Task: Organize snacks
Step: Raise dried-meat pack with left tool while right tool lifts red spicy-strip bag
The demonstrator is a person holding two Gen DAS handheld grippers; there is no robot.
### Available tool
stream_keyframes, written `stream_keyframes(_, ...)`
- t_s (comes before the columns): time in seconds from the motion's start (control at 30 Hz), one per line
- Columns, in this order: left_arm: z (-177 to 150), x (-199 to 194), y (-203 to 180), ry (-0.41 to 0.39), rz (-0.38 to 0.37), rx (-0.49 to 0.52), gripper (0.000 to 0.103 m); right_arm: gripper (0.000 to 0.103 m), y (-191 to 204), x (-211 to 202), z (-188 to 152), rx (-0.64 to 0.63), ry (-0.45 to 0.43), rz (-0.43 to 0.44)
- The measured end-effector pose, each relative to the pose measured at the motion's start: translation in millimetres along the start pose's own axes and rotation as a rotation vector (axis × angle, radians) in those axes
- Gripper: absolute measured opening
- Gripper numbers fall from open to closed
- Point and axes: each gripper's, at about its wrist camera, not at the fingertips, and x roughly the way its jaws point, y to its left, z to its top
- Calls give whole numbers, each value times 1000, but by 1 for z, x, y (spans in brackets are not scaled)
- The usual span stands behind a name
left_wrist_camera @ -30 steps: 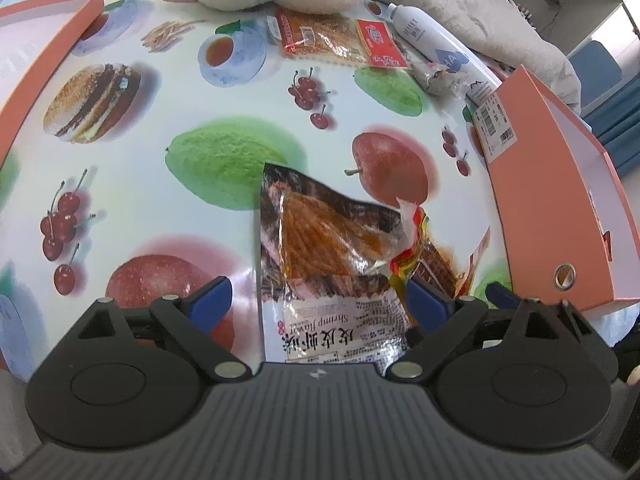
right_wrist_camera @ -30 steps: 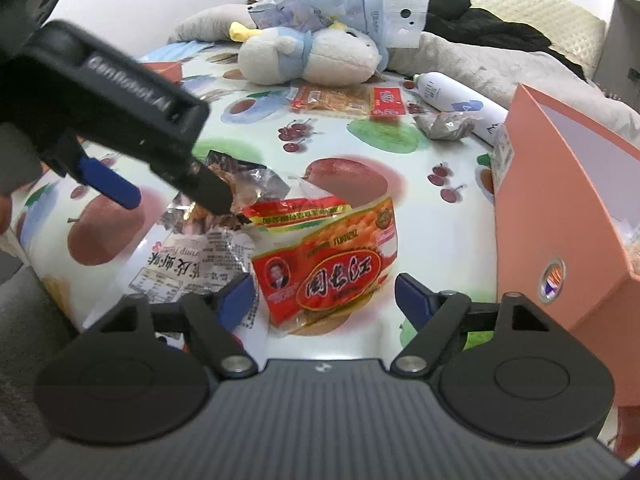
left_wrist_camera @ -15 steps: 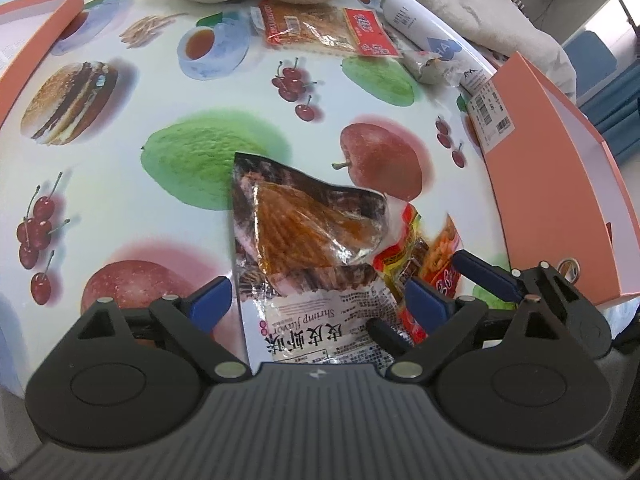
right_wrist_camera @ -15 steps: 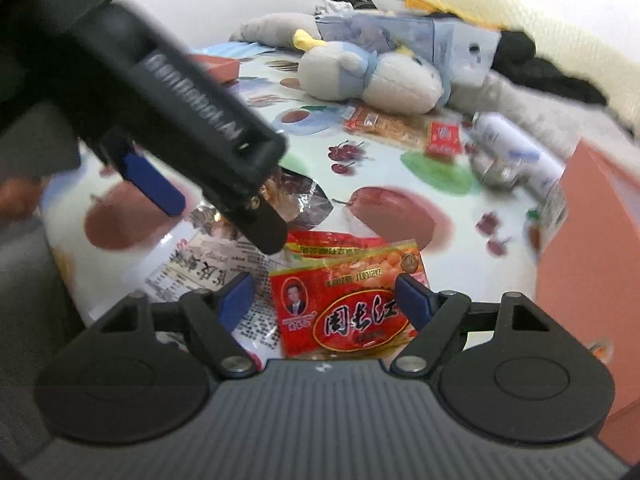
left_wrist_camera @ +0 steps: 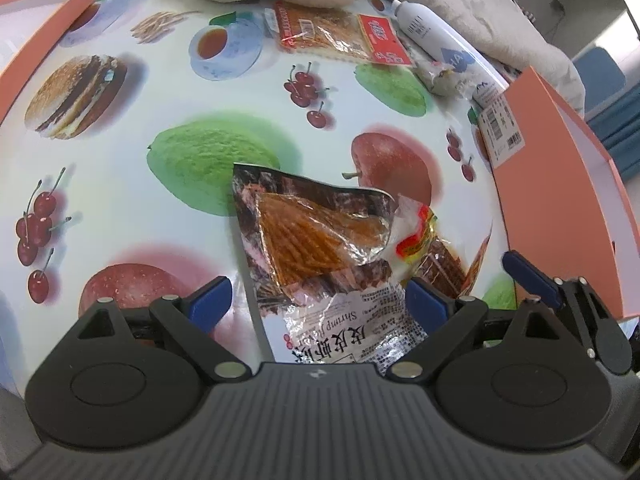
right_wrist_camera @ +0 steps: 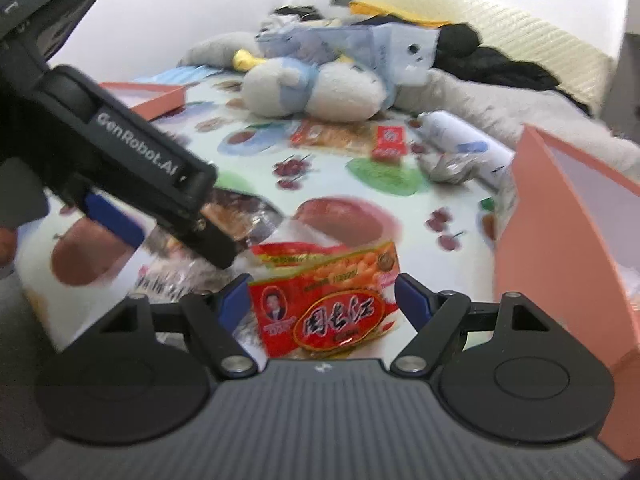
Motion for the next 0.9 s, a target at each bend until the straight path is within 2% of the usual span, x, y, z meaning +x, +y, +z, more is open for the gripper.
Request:
stream_keyframes(0.23, 2, -1, 7, -16, -20, -65, 96, 79, -5, 3, 7, 62, -4, -44)
stream_keyframes(0.37, 3, -2, 11, -25, -30, -105, 96, 79, -7, 16, 8, 77, 49, -88)
stream_keyframes(0.53, 6, 0, 10, -25, -23, -115, 96, 79, -19, 40, 2, 135, 141, -81)
stream_keyframes(0.63, 8, 2, 8, -21, -21, -107, 96, 73, -24, 44, 0, 143, 142, -43)
stream_keyframes(0.73, 9, 5, 5, -16, -10, -101, 96, 72, -24, 46, 0, 133, 155, -19)
stream_keyframes(0.9, 11, 11, -6, -9, 7, -72, 96, 59, -18, 44, 1, 95, 160, -1)
